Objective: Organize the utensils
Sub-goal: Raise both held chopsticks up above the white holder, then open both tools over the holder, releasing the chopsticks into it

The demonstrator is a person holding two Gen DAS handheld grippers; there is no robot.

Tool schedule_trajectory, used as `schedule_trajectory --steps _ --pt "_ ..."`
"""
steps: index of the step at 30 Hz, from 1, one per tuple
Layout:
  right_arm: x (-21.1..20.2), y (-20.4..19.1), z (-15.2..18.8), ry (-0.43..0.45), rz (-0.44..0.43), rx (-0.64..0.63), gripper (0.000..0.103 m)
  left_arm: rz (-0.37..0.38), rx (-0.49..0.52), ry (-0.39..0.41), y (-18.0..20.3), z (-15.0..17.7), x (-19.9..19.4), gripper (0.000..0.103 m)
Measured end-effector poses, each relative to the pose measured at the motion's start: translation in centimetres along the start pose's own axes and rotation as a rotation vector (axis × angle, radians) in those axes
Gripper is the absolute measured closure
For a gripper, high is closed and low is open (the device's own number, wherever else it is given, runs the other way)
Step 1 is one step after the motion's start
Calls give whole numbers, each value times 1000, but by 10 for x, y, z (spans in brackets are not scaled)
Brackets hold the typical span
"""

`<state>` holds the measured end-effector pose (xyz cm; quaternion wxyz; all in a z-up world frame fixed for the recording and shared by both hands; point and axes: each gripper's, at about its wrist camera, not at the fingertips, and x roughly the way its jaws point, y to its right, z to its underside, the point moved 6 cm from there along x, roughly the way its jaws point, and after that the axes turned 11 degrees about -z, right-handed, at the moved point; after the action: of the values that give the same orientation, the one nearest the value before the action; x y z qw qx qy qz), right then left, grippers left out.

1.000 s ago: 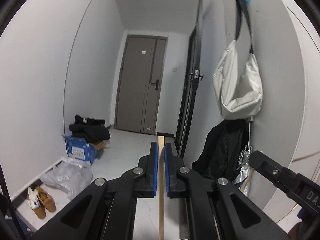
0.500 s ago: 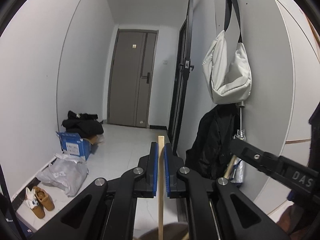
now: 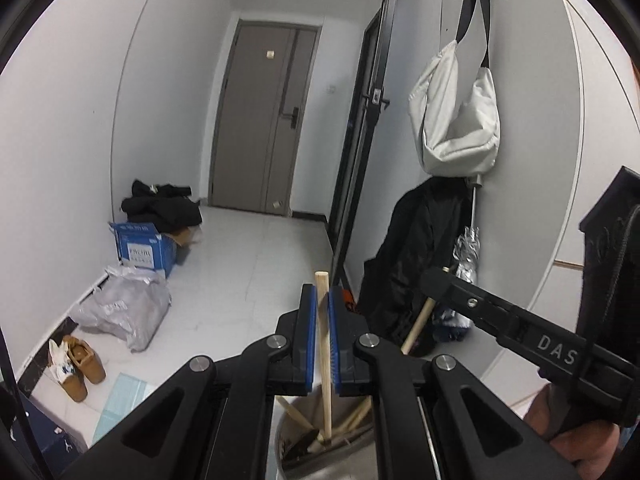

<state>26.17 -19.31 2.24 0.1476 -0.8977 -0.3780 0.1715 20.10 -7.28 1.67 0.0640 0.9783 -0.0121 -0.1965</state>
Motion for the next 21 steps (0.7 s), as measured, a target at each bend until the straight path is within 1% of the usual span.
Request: schedule_trajectory --steps 2,5,6,7,11,13,14,16,17,19,20,21 --pt "0 0 4 -18 3 0 98 13 5 -22 0 5 -1 100" --pt "7 2 12 -68 -3 8 98 38 6 -64 0 13 0 101" --pt "9 2 15 -77 -11 5 98 54 -2 -90 0 17 1 101" --pt "12 2 18 -92 -25 1 98 53 -7 -106 -1 21 1 101" --pt "16 4 26 -132 -17 2 98 78 0 -146 2 29 -1 100" --pt "14 6 30 -146 -25 26 97 96 2 -166 5 30 -3 100" --pt "15 8 32 -159 -37 47 96 113 -3 -192 5 30 -3 100" --pt "15 11 37 -182 -88 104 94 183 -41 -249 7 30 -5 100" --pt "13 12 38 -180 -94 116 93 183 -50 -262 7 30 -6 100" --pt "9 12 41 -180 -78 127 93 165 -63 -288 5 29 -9 99" --pt "7 11 41 -180 -74 129 91 163 -71 -293 3 28 -12 98" --pt "4 10 39 -179 -47 131 84 157 -73 -288 1 26 -17 95"
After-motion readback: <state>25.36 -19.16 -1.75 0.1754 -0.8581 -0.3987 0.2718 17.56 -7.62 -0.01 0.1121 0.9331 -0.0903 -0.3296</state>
